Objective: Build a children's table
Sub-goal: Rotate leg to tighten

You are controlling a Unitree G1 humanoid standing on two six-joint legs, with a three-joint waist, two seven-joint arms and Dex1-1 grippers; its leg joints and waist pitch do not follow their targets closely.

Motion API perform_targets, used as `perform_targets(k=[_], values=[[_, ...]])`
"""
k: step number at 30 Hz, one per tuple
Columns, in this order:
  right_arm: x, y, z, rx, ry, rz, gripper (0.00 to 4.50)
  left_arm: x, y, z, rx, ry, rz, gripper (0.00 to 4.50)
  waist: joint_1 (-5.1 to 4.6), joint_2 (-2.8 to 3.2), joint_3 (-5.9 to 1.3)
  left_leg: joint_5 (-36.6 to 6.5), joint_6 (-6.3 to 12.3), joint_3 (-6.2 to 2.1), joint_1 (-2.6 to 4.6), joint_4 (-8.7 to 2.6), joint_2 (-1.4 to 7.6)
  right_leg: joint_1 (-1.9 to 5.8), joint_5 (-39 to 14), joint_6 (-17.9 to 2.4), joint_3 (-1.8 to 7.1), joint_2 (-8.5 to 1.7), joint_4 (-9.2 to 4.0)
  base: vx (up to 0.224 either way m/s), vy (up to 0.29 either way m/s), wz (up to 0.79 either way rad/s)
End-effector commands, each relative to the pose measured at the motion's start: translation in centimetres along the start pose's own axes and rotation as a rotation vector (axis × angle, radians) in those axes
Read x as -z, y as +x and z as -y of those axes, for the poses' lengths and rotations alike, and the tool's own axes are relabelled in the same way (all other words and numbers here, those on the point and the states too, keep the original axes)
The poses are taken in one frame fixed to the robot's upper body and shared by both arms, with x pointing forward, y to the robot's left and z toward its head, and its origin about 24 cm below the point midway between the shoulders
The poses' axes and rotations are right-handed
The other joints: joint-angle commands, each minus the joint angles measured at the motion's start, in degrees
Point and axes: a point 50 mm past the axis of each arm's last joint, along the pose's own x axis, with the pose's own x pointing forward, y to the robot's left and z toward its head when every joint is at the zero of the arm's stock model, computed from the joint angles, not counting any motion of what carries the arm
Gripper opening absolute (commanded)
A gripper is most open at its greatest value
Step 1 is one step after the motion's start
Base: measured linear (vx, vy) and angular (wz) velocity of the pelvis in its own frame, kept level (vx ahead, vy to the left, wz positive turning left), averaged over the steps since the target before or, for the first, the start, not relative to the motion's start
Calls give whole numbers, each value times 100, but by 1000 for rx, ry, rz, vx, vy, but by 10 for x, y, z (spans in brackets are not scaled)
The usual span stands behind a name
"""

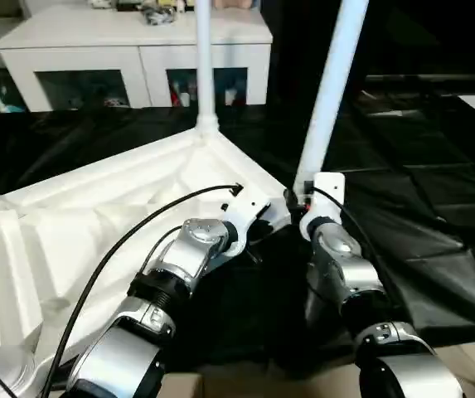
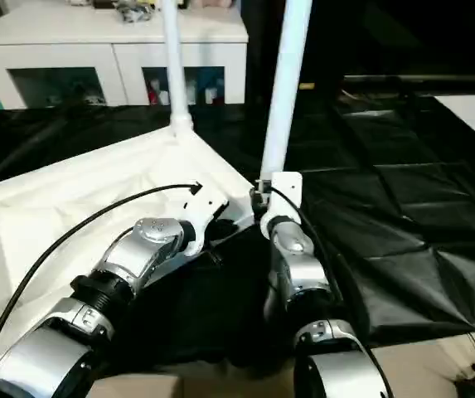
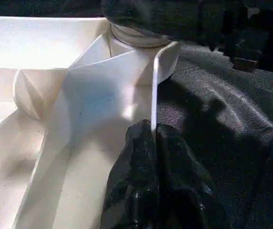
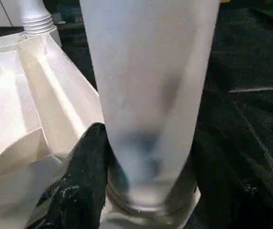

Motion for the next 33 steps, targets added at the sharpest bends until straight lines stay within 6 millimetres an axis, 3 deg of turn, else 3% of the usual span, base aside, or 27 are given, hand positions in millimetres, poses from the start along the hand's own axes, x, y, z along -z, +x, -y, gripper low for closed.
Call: perform_targets(k=[1,5,8,13,14,16,18,21,22,23,27,28,33], values=[[34,-7,-30,-118,19,-142,292,9,4,3,-21,-18,-34,0,-9,-38,-180,-2299,-25,-107,47,-558,202,70,-2166,-878,172,-270,-595,0,0,0],[29,-6,-22,-100,19,-114,328,12,2,2,3,-6,-39,0,-35,-16,-174,-2485,-77,-134,54,-593,211,51,-2424,-757,167,-278,-638,0,0,0],[25,-5,-16,-86,-15,-88,347,14,1,2,16,-2,-38,0,-35,-21,-192,-2190,-28,-109,44,-613,224,71,-1813,-919,170,-267,-619,0,0,0],[10,-8,11,-78,-149,-4,376,18,-6,-3,43,16,-38,0,3,-33,-199,-1930,77,-77,34,-586,224,103,-1418,-1050,185,-269,-590,0,0,0],[7,-11,17,-108,-182,16,376,20,-9,-5,46,17,-38,0,30,-49,-209,-1695,186,-68,7,-565,225,138,-1236,-1090,185,-280,-568,0,0,0],[5,-13,19,-149,-203,28,376,21,-10,-7,55,28,-36,0,36,-41,-213,-1552,250,-53,15,-547,218,128,-1106,-1143,188,-277,-560,0,0,0],[1,-25,23,-353,-265,60,376,25,-17,-10,83,42,-40,0,70,-48,-231,-1181,429,-52,-29,-515,219,204,-646,-1215,175,-281,-515,0,0,0],[-2,-34,26,-466,-261,70,376,26,-20,-12,97,46,-42,0,69,-39,-225,-974,672,-57,-56,-500,224,237,-257,-1353,146,-267,-472,0,0,0],[-3,-36,28,-488,-266,73,376,27,-21,-12,103,49,-40,0,69,-42,-226,-983,687,-55,-57,-498,234,236,-278,-1367,149,-277,-476,0,0,0],[-7,-50,43,-609,-312,77,376,29,-29,-14,141,73,-33,0,81,-40,-236,-1041,724,-58,-33,-478,256,250,-311,-1421,156,-284,-477,0,0,0],[-10,-53,55,-604,-332,69,376,29,-34,-14,181,105,-24,0,44,-36,-229,-936,777,-49,-44,-473,248,232,-189,-1582,152,-269,-458,0,0,0],[-19,-59,74,-628,-347,66,376,29,-45,-9,291,155,-6,0,51,-19,-229,-995,754,-51,-24,-476,259,232,-296,-1640,153,-278,-461,0,0,0],[-29,-68,90,-670,-345,68,376,30,-56,-6,364,180,-3,0,81,-9,-229,-824,837,-29,-7,-455,272,218,-4,-1747,161,-262,-419,0,0,0]])
